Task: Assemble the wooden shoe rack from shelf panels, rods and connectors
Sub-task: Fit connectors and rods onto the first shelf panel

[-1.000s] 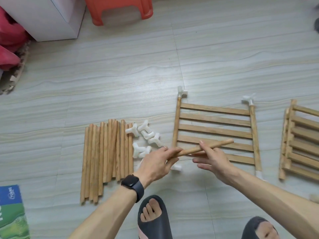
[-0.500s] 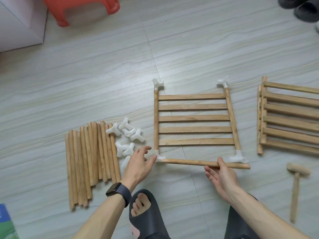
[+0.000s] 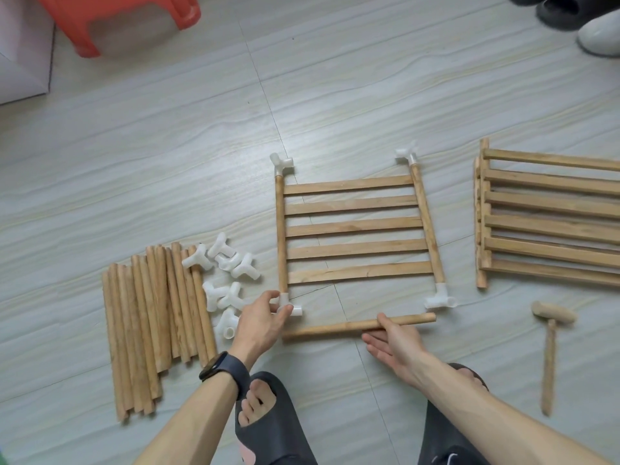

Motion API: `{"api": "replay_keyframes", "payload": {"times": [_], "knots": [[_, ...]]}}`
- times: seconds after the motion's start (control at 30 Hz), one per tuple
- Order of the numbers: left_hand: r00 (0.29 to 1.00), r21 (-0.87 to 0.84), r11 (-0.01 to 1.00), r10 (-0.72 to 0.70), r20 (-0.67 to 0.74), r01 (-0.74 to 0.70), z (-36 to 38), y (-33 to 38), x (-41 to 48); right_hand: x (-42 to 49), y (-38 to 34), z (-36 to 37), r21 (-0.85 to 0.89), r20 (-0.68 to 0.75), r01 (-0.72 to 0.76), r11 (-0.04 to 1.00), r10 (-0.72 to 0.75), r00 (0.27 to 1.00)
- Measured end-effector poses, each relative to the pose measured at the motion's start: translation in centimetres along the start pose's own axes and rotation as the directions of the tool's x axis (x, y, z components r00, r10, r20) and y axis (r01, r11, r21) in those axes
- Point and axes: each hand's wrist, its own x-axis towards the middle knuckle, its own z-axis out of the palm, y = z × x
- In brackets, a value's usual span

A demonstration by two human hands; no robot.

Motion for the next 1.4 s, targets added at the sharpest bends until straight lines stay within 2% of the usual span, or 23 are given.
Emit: {"api": "replay_keyframes", "payload": {"times": [0.1,0.2,0.27,0.3,0.33,0.4,0.43,0.5,0.57,0.7,0.83,0.9,1.0,1.07,1.17,1.23,1.33,1.4], "knots": [[1.0,0.003,1.0,0.002,0.003,-0.003,0.1,0.0,0.0,0.2,0.5,-0.1,-0.186,-0.023,-0.058,0.981,0.054,0.998],[1.0,0.006,1.0,0.004,0.012,-0.004,0.0,0.0,0.0,0.0,0.4,-0.1,-0.422,-0.031,-0.112,0.9,0.108,0.994],[1.0,0.01,1.0,0.004,0.013,-0.004,0.1,-0.2,-0.1,0.1,0.1,-0.2,-0.59,-0.023,-0.045,0.806,0.039,0.999],[1.0,0.029,1.0,0.0,0.01,-0.001,0.1,-0.4,-0.3,0.2,-0.1,-0.4,-0.707,-0.006,0.031,0.707,-0.051,0.999],[1.0,0.072,0.997,-0.003,0.007,0.002,0.1,-0.5,-0.5,0.4,-0.3,-0.6,-0.823,0.022,0.11,0.557,-0.162,0.987],[1.0,0.225,0.974,0.0,0.019,-0.005,0.4,-0.9,-1.0,0.5,-0.5,-1.3,-0.957,0.109,0.205,0.205,-0.401,0.909],[0.999,0.313,0.95,0.01,0.033,-0.02,0.6,-1.2,-1.3,0.6,-0.6,-1.7,-0.968,0.179,0.241,0.065,-0.495,0.85],[0.996,0.461,0.884,0.043,0.081,-0.076,1.0,-1.5,-2.0,0.9,-0.5,-2.5,-0.937,0.343,0.311,-0.156,-0.568,0.748],[0.983,0.577,0.798,0.1,0.156,-0.173,1.5,-1.8,-2.6,1.4,-0.6,-3.3,-0.904,0.427,0.332,-0.268,-0.553,0.716],[0.947,0.68,0.659,0.21,0.244,-0.321,1.8,-1.7,-2.6,1.6,-1.2,-3.6,-0.897,0.44,0.316,-0.309,-0.558,0.704],[0.888,0.715,0.533,0.34,0.309,-0.453,-0.1,-1.8,-2.0,1.6,-1.8,-3.6,-0.874,0.462,0.27,-0.404,-0.518,0.72],[0.859,0.708,0.508,0.419,0.295,-0.491,-1.6,-2.2,-1.8,1.6,-2.1,-3.3,-0.846,0.501,0.29,-0.448,-0.478,0.722],[0.84,0.705,0.502,0.477,0.258,-0.502,-3.9,-2.6,-1.5,1.1,-2.3,-2.4,-0.758,0.6,0.394,-0.52,-0.317,0.735],[0.837,0.713,0.49,0.484,0.256,-0.502,-5.2,-2.8,-1.3,0.5,-2.1,-1.4,-0.691,0.661,0.457,-0.56,-0.236,0.712],[0.807,0.704,0.458,0.516,0.287,-0.543,-5.6,-2.3,-1.4,-0.5,-2.2,0.7,-0.623,0.742,0.514,-0.589,-0.237,0.627],[0.796,0.645,0.512,0.542,0.27,-0.567,-4.9,-1.1,-1.8,-1.2,-2.9,2.4,-0.597,0.786,0.544,-0.59,-0.291,0.546],[0.857,0.523,0.699,0.498,0.134,-0.488,-3.8,0.5,-2.0,-1.8,-4.7,4.4,-0.606,0.791,0.596,-0.527,-0.48,0.38],[0.895,0.418,0.809,0.445,0.023,-0.413,-3.7,0.6,-1.6,-1.6,-5.9,4.9,-0.661,0.72,0.607,-0.442,-0.6,0.347]]}}
